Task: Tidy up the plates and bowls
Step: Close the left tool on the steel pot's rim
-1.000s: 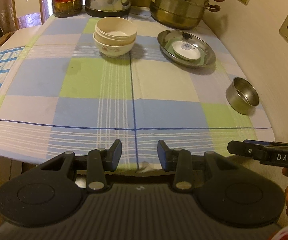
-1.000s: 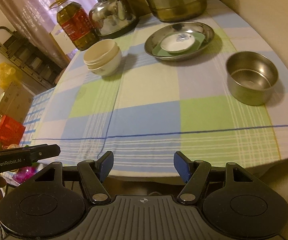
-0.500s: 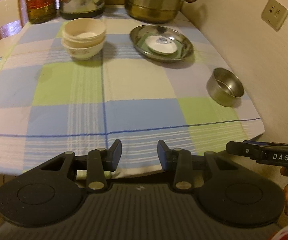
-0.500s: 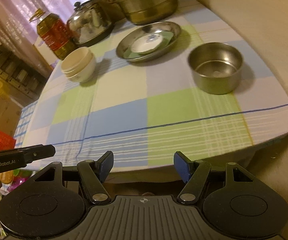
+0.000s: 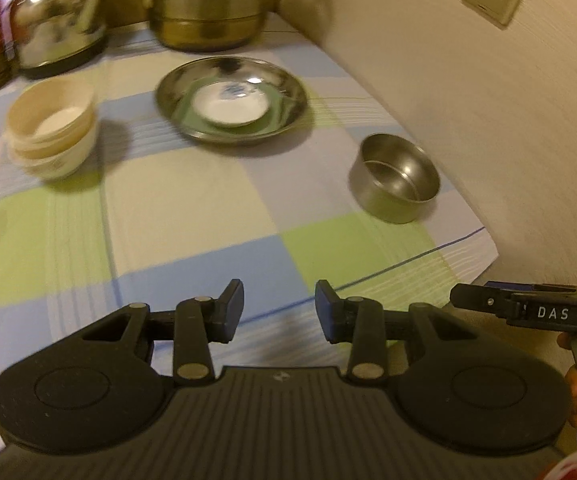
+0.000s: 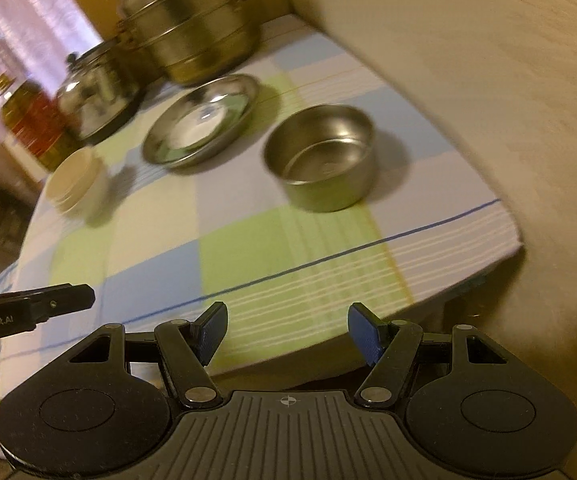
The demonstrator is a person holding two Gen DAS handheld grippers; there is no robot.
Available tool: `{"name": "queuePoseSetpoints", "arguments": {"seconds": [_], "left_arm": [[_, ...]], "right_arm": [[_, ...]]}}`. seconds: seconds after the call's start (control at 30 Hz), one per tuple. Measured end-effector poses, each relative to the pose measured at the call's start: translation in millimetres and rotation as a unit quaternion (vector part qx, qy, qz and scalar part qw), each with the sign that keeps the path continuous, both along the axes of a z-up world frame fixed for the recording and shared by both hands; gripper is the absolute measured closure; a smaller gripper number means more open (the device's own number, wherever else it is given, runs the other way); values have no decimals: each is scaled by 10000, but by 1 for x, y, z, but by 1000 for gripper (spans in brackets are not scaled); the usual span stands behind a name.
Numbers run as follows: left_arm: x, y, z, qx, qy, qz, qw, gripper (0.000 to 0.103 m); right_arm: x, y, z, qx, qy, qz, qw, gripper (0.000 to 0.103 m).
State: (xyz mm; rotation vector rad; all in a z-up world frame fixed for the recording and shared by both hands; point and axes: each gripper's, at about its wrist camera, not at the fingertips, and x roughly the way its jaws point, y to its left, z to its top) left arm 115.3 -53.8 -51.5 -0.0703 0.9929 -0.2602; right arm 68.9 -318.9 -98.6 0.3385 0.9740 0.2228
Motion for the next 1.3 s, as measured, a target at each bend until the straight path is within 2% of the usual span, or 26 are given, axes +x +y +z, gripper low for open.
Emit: {"name": "queuePoseSetpoints", "arguments": {"seconds": [0.3,0.63,0.9,1.23,1.3], "left_arm": [[56,-24,-7,119,-132,-732,9972,68],[104,-51,-11,118,-273,-1311,9909,68],[135,-76,-16,45,-346,-1558,9872,68],[162,-102,-38,91,-196,-1693,9853,68],[165,-106,-43,124,-160,-1725,9848,68]], "right_arm": [[23,-16,0,-98,-18,-811,9967,36],[51,-20,2,-219,-121,-1353,9905,36],[77,-20,0,-286,-216,-1591,9866,36],[104,-21,-15,-468,-182,-1784,9827,37],[109,-21,-19,-472,-189,-1776,9828,41]]}}
